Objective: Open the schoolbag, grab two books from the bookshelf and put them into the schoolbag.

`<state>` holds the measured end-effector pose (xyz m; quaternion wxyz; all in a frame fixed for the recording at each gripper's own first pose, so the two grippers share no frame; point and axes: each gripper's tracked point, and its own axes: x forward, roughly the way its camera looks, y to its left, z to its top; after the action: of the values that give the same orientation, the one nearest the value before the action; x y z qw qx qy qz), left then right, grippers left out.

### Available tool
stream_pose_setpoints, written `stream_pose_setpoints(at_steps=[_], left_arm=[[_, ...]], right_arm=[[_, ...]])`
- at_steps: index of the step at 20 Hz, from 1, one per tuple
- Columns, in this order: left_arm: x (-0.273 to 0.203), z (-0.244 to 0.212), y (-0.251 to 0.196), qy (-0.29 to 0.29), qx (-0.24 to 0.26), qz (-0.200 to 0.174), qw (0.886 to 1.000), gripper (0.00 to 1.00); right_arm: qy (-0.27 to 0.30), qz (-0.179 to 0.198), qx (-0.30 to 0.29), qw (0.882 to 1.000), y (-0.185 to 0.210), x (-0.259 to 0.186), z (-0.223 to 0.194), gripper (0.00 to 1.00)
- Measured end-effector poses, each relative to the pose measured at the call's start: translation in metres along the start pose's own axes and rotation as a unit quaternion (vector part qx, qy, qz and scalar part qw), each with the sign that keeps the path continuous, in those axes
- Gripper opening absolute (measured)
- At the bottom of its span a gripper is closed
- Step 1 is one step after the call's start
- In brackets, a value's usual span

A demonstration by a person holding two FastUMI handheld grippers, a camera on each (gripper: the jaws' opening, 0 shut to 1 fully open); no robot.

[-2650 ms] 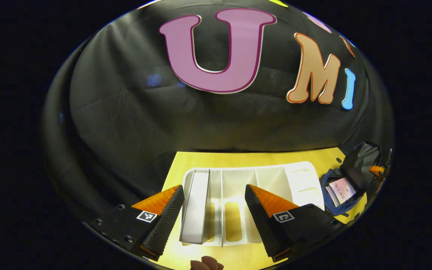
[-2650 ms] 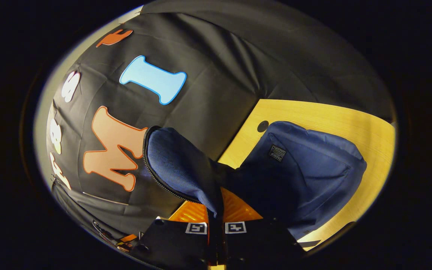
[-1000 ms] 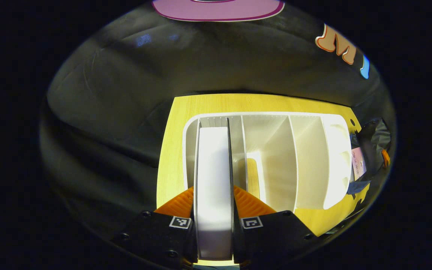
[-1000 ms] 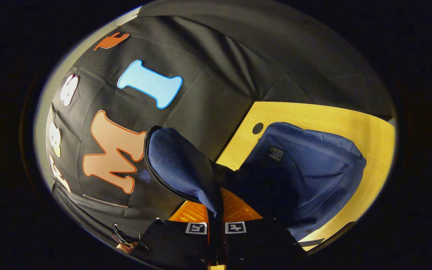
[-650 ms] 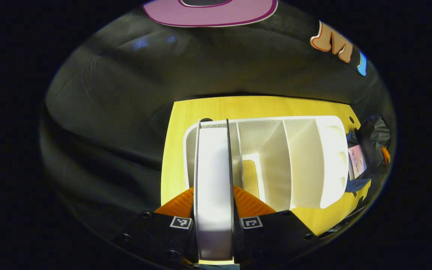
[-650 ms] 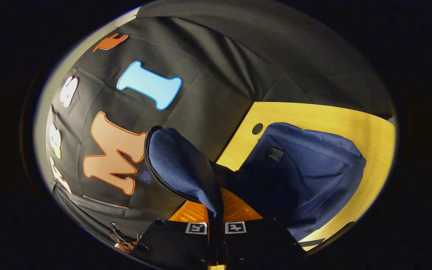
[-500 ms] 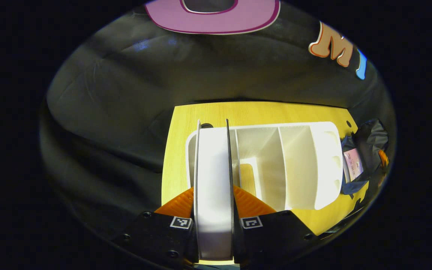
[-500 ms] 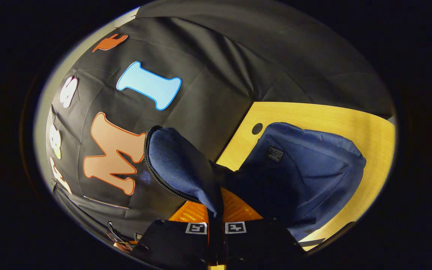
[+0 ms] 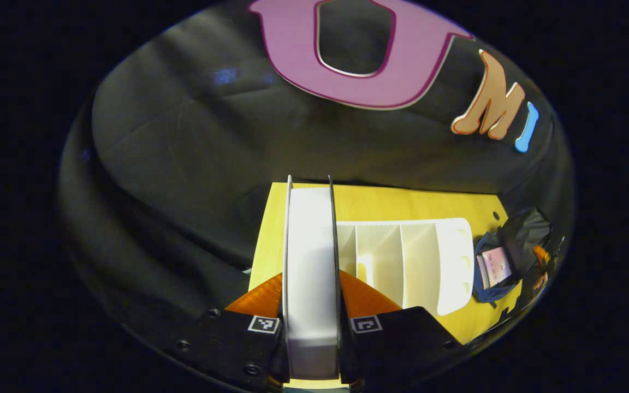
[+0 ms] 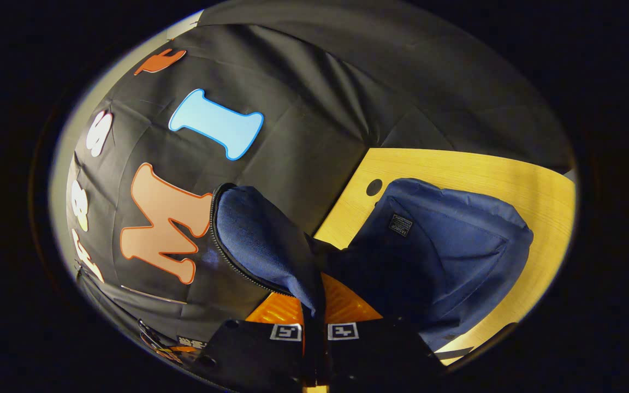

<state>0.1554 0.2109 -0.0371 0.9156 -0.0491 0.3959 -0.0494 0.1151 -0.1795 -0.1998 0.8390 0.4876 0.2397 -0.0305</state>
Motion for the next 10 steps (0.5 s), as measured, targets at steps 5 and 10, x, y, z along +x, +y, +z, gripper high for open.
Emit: stream_pose_setpoints(at_steps=[5,10], left_arm=[[-0.025,0.02,0.002,-0.033,-0.05,-0.037,0.997,0.33],[-0.051,0.044,-0.003,-0.07,-0.122,-0.095,0.986,0.33]], right_arm=[[0.002,-0.002,-0.004,1.0,0.001,0.002,-0.001,0.03],[0.0,-0.003,-0.003,1.0,0.001,0.0,0.003,0.03]])
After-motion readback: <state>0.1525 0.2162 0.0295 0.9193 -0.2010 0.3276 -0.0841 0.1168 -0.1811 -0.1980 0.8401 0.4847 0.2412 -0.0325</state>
